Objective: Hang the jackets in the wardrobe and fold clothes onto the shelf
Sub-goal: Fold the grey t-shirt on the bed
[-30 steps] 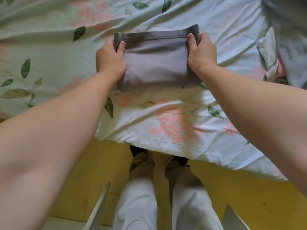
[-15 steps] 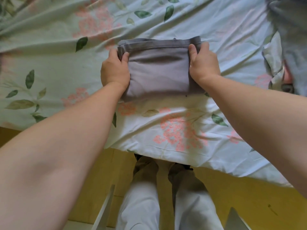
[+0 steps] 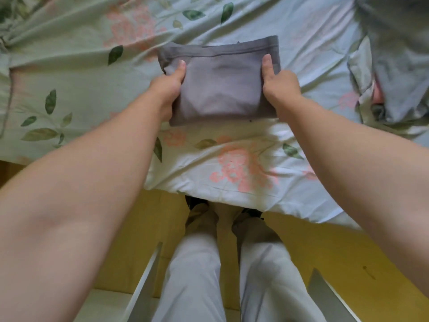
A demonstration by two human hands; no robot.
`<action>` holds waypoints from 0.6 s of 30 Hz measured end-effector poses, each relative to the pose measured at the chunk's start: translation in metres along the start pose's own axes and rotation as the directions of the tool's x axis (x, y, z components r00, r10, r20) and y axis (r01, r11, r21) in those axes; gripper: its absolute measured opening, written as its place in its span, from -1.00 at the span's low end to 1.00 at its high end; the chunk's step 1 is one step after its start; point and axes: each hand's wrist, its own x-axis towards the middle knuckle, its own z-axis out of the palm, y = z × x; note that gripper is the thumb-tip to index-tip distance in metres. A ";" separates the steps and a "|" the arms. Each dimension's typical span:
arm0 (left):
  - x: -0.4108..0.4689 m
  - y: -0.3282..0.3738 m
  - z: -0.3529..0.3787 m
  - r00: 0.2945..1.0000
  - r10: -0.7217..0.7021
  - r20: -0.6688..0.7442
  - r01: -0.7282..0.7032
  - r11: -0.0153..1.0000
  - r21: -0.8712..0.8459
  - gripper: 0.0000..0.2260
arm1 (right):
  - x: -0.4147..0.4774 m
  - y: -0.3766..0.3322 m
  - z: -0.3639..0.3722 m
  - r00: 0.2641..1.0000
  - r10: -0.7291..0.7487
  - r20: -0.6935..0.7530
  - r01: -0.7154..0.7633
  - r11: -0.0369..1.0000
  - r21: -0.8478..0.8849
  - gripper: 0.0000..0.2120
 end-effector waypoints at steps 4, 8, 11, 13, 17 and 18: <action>-0.068 0.015 0.001 0.991 0.111 -0.075 -0.094 0.974 0.205 -0.42 | -0.054 0.002 -0.054 0.999 -0.034 -0.011 0.033 0.998 -0.047 -0.33; -0.176 0.036 0.000 0.947 0.252 -0.201 -0.110 0.838 0.535 -0.43 | -0.131 0.017 -0.122 0.999 -0.028 -0.020 0.027 0.998 -0.049 -0.42; -0.250 0.050 0.003 0.947 0.272 -0.172 -0.132 0.815 0.564 -0.45 | -0.185 0.026 -0.181 1.000 -0.015 -0.028 0.014 1.000 -0.014 -0.48; -0.286 0.057 0.013 0.949 0.284 -0.137 -0.160 0.807 0.568 -0.44 | -0.212 0.035 -0.217 0.998 0.013 -0.054 -0.011 0.999 0.037 -0.50; -0.339 0.082 0.039 0.944 0.329 -0.010 -0.257 0.757 0.601 -0.42 | -0.263 0.052 -0.276 0.990 0.079 -0.120 -0.059 0.984 0.167 -0.57; -0.350 0.090 0.047 0.933 0.359 0.033 -0.303 0.732 0.610 -0.42 | -0.275 0.057 -0.289 0.983 0.105 -0.152 -0.074 0.978 0.197 -0.57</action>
